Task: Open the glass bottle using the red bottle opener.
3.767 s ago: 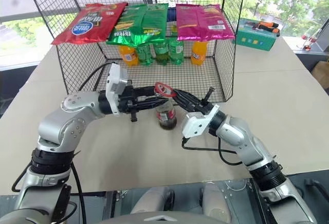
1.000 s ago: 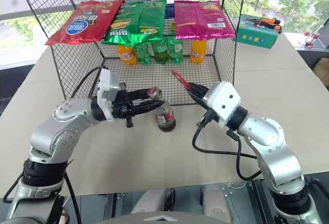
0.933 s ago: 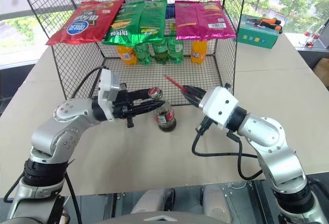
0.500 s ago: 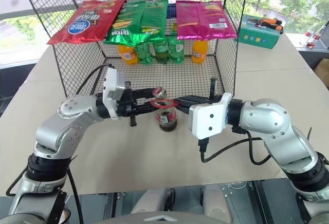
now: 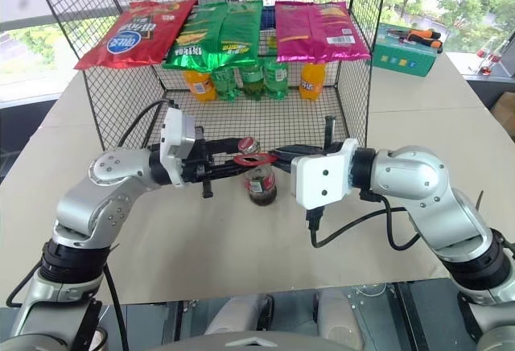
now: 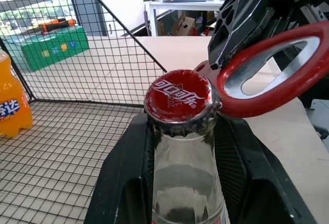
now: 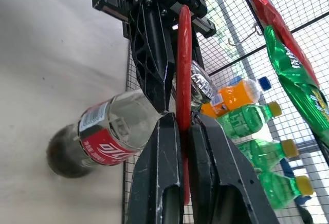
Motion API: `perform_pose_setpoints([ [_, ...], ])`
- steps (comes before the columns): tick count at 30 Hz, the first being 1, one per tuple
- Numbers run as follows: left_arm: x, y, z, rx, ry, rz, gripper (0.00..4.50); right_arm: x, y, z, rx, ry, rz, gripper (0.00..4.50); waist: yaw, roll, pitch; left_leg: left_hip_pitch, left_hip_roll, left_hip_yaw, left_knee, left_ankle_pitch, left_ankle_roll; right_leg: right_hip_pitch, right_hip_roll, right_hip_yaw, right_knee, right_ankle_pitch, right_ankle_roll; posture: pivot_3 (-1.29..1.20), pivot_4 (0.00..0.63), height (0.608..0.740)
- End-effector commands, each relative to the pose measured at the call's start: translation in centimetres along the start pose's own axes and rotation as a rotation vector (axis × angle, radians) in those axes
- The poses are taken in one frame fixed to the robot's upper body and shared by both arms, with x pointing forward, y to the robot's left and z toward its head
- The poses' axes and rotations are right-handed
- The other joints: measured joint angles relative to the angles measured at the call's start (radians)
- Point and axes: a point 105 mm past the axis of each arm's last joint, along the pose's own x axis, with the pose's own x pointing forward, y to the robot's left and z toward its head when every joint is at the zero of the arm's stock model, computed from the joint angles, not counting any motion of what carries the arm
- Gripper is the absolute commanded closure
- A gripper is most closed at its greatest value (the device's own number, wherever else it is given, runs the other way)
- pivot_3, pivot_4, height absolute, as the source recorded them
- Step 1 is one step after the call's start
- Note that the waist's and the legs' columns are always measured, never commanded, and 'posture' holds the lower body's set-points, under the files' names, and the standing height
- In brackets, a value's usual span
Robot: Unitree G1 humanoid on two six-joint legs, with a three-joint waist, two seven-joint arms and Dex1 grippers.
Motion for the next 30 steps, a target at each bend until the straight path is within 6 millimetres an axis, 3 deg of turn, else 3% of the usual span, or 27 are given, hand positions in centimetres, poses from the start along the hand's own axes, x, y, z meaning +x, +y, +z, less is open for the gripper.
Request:
perform_pose_setpoints([
  [1, -0.1, 0.0, -1.4, -0.013, 0.073, 0.007, 3.36, -0.9, -1.9, 1.8, -0.079, -0.029, -0.066, 4.5, 0.0, 0.0, 0.0, 0.0, 0.0, 0.0, 0.0, 0.0, 0.0, 0.0, 0.0, 0.0, 0.0, 0.0, 0.0, 0.0, 0.15, 0.74],
  [9, 0.4, -0.1, -0.6, -0.008, 0.062, 0.004, 3.36, -0.6, -1.9, 1.5, -0.092, -0.014, -0.07, 4.5, 0.0, 0.0, 0.0, 0.0, 0.0, 0.0, 0.0, 0.0, 0.0, 0.0, 0.0, 0.0, 0.0, 0.0, 0.0, 0.0, 0.15, 0.74],
  [14, 0.4, 0.1, -0.5, -0.016, 0.06, 0.016, 3.36, -0.8, -2.6, 0.6, 0.025, -0.014, -0.163, 4.5, 0.0, 0.0, 0.0, 0.0, 0.0, 0.0, 0.0, 0.0, 0.0, 0.0, 0.0, 0.0, 0.0, 0.0, 0.0, 0.0, 0.15, 0.74],
  [20, 0.0, 0.0, -0.9, -0.03, 0.043, 0.041, 3.36, -1.7, -1.2, -1.6, 0.401, 0.019, -0.317, 4.5, 0.005, -0.001, 0.0, -0.001, 0.0, -0.001, 0.0, 0.0, 0.0, 0.0, 0.0, 0.0, 0.0, 0.0, 0.0, 0.0, 0.15, 0.74],
  [26, -0.5, -0.3, -1.2, -0.029, 0.029, 0.054, 3.36, -2.0, 3.3, -5.0, 0.965, 0.122, -0.41, 4.5, 0.003, 0.0, 0.0, 0.0, 0.0, -0.001, 0.0, 0.0, 0.0, 0.0, 0.0, 0.002, 0.0, 0.0, 0.0, 0.0, 0.15, 0.74],
  [30, -0.9, -0.2, -1.7, -0.025, 0.036, 0.057, 3.36, -1.1, 7.6, -7.3, 1.362, 0.235, -0.332, 4.5, 0.0, 0.0, -0.001, 0.0, 0.0, -0.001, 0.0, 0.0, 0.0, 0.0, 0.0, 0.002, 0.001, 0.0, 0.0, 0.0, 0.15, 0.74],
])
